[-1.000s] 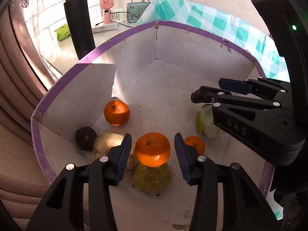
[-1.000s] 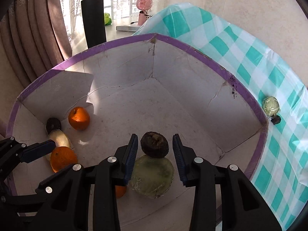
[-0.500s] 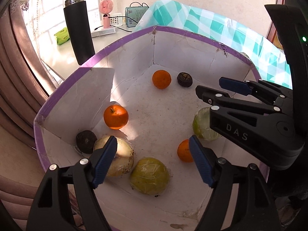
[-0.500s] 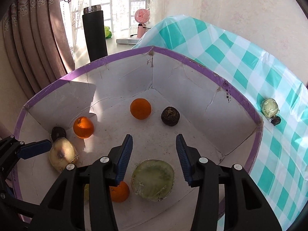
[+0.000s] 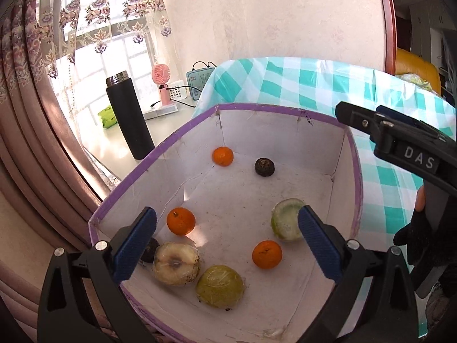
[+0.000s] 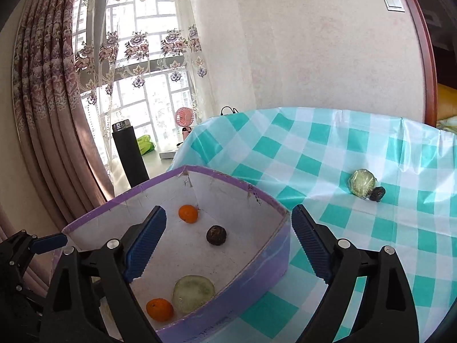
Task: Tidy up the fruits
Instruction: 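Move both open tools back over the last two fruits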
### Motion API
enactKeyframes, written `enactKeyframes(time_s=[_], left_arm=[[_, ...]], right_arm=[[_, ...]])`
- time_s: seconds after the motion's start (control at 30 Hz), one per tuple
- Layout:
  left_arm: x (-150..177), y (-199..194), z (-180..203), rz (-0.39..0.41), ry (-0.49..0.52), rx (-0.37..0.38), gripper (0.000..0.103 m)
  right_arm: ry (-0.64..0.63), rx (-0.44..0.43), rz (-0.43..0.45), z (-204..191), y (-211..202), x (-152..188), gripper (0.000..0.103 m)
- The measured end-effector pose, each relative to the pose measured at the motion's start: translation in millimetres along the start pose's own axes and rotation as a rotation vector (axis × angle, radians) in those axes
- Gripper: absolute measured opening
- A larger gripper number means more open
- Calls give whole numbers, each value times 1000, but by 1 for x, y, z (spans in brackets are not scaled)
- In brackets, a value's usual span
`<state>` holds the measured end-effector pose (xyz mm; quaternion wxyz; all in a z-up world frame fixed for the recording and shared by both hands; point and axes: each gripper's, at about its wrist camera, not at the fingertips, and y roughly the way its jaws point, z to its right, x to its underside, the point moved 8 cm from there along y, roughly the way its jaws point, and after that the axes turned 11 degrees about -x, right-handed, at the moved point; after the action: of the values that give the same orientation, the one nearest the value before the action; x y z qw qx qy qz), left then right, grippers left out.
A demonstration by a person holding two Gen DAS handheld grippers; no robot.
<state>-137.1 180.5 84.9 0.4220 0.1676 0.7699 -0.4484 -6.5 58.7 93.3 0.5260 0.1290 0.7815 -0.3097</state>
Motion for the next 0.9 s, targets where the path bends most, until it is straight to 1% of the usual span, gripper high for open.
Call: enactKeyframes(time_s=[0.07,0.13,0.2,0.27,0.33,0.4,0.47,0.53,0.6,0.67,0.73,0.83,0.9], left_arm=[[-8,-21,15,76,-25,58,101],[-14,-41,37,139,-36,133,101],[-18,-60,67,201,-25,217,101],[-17,-75,102,251,15,304,101],[-11,-82,145,256,97,386,101],[-1,-82,184,239,184,419,101],[7,-75,217,242,250,443,101],[13,-54,243,201,290,449,101],[15,-19,262,112,290,442,101],[14,17,275,9,256,434,101],[11,44,283,-67,207,435,101],[6,72,292,-112,149,419,101],[4,83,299,-124,138,429,101]], right_arm=[[53,55,-12,31,-7,8,87],[110,115,-35,64,-14,20,87],[166,168,-64,99,-20,36,87],[212,232,-111,131,-26,53,87],[259,288,-148,162,-33,69,87],[288,334,-175,188,-43,83,87],[299,380,-193,208,-52,93,87],[299,411,-195,225,-61,99,87],[328,413,-190,238,-68,101,87],[334,432,-178,249,-72,97,87],[300,460,-202,258,-68,95,87],[231,479,-255,268,-57,91,87],[177,472,-282,274,-46,86,87]])
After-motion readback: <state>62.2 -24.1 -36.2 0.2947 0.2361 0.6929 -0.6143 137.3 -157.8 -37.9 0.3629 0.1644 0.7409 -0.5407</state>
